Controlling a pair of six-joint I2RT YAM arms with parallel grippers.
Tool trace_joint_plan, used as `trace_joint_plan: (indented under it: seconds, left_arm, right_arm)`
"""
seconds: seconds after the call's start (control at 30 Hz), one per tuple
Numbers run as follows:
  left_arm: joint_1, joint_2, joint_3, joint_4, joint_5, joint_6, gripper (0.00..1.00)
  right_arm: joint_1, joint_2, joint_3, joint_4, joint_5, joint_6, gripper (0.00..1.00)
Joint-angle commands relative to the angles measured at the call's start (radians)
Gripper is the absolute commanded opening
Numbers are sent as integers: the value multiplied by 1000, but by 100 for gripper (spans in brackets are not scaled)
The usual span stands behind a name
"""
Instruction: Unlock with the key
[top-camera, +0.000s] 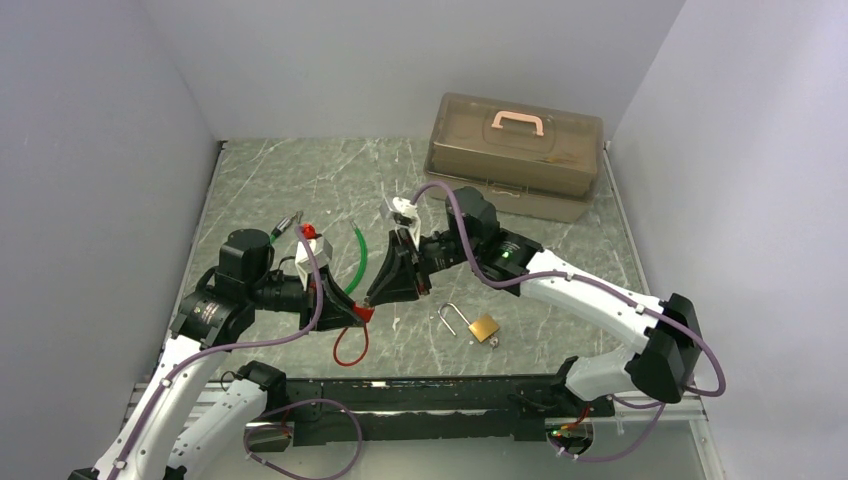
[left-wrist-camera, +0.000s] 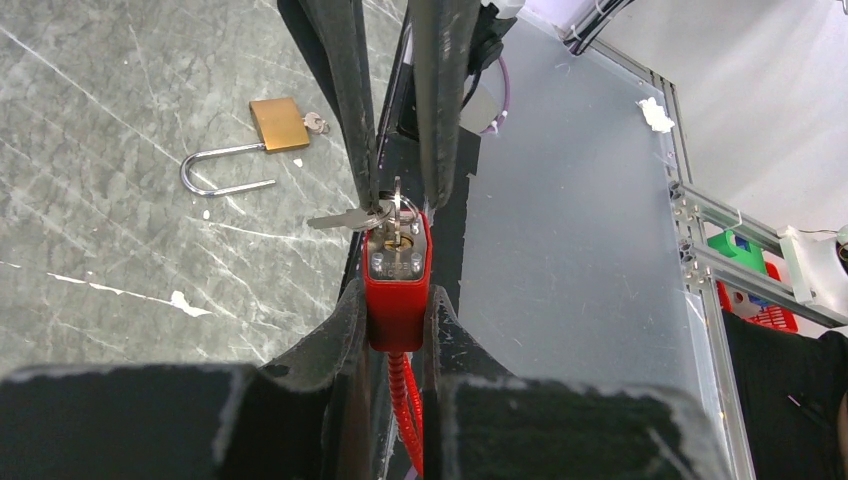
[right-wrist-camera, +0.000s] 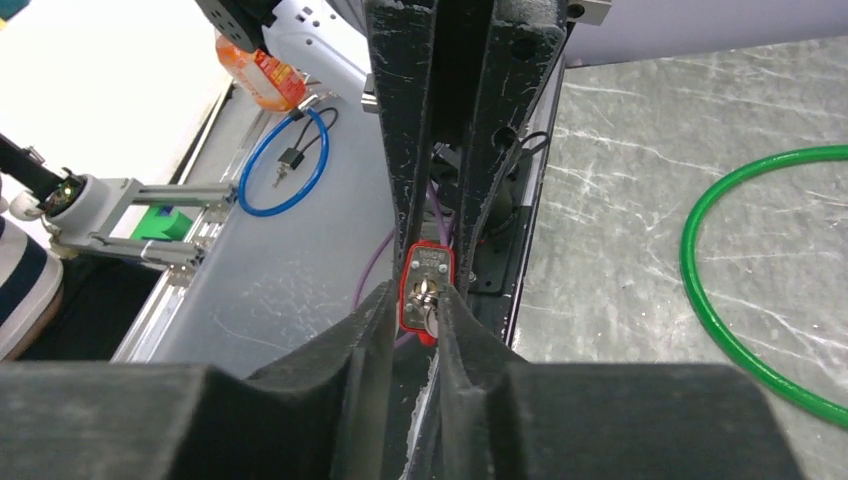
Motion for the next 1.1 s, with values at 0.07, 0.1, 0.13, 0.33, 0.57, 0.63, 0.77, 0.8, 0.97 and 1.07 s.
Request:
trace_joint_plan:
  seconds: [0.07,0.1,0.13,0.33,0.57,0.63,0.77,0.8,0.97,1.07]
  left_arm:
    - [-5,0,14,35,30,4,0]
    - [-5,1,14,36,30,5,0]
    - [-5,0,14,36,30,3,0]
    - [-4,-2,16,41,35,0,0]
    - [-5,-4,46,-7,14,67,0]
    - [-5,-2,61,-22,-4,91,0]
    - [-5,6,102,-56,-35,144,0]
    - [-5,8,117,-71,-46,168,0]
    - [-5,29,211,-139,-78,259,0]
    - [-4,46,239,-118,-55,225,0]
  right_arm:
    - [1,18,60,-26,-11,-43,20]
    - [2,21,63,-26,-12,-40,19]
    - [3,23,64,-23,-12,-39,18]
    - [14,42,76,-25,-12,-47,0]
    - [9,71,95,-74,-18,-35,0]
    - [10,77,97,-86,-22,-33,0]
    - [11,71,82,-86,-23,-21,0]
    - [9,69,80,-90,-20,-20,0]
    - [25,55,42,-99,-25,-55,0]
    - [91,32,34,-177,31,-199,0]
